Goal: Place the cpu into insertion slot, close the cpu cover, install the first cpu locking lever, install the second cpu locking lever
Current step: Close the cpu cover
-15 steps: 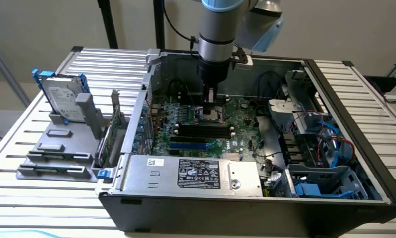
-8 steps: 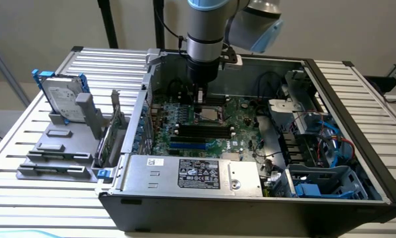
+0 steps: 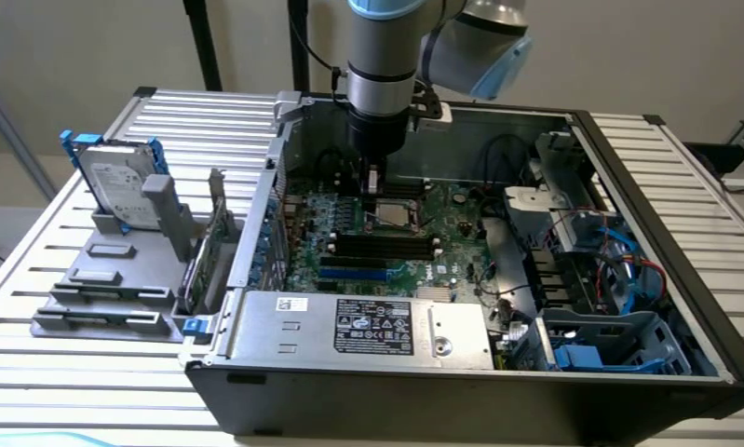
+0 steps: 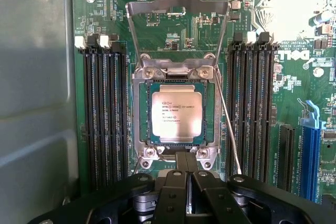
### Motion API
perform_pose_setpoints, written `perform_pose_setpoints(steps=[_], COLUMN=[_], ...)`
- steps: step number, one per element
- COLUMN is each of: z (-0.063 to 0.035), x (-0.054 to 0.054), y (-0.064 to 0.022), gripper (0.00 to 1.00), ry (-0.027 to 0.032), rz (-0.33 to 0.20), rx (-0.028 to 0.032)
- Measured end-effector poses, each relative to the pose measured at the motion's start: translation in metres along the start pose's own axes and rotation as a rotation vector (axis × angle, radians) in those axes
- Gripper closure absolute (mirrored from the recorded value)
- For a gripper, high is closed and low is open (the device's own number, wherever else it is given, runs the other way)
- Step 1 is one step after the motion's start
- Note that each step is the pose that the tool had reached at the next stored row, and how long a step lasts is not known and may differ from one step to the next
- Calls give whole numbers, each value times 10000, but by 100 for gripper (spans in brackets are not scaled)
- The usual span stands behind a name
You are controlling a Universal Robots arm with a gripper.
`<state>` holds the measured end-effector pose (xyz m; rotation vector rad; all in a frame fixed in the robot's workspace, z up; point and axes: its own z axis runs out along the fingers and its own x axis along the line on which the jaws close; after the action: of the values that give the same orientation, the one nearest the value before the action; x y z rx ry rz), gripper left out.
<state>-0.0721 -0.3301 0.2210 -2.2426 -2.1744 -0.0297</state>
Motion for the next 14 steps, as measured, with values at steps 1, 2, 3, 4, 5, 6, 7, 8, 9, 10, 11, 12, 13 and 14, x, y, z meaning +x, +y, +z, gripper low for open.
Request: perform_pose_setpoints(steps=[1, 2, 3, 4, 5, 6, 7, 8, 9, 10, 11, 12, 13, 14], z=[0, 0, 0, 0, 0, 0, 0, 0, 0, -1, -4, -9, -18, -28], x=[0, 0, 0, 0, 0, 0, 0, 0, 0, 1, 2, 3, 5, 6], y=[0, 0, 0, 0, 0, 0, 0, 0, 6, 27, 63, 108, 155, 199], gripper=[89, 89, 89, 89, 89, 89, 89, 89, 89, 89, 89, 89, 89, 89], ry=[0, 0, 0, 0, 0, 0, 0, 0, 0, 0, 0, -1, -2, -4], rz=[0, 0, 0, 0, 0, 0, 0, 0, 0, 1, 1, 1, 1, 2], rx=[0, 0, 0, 0, 0, 0, 0, 0, 1, 4, 13, 28, 49, 73])
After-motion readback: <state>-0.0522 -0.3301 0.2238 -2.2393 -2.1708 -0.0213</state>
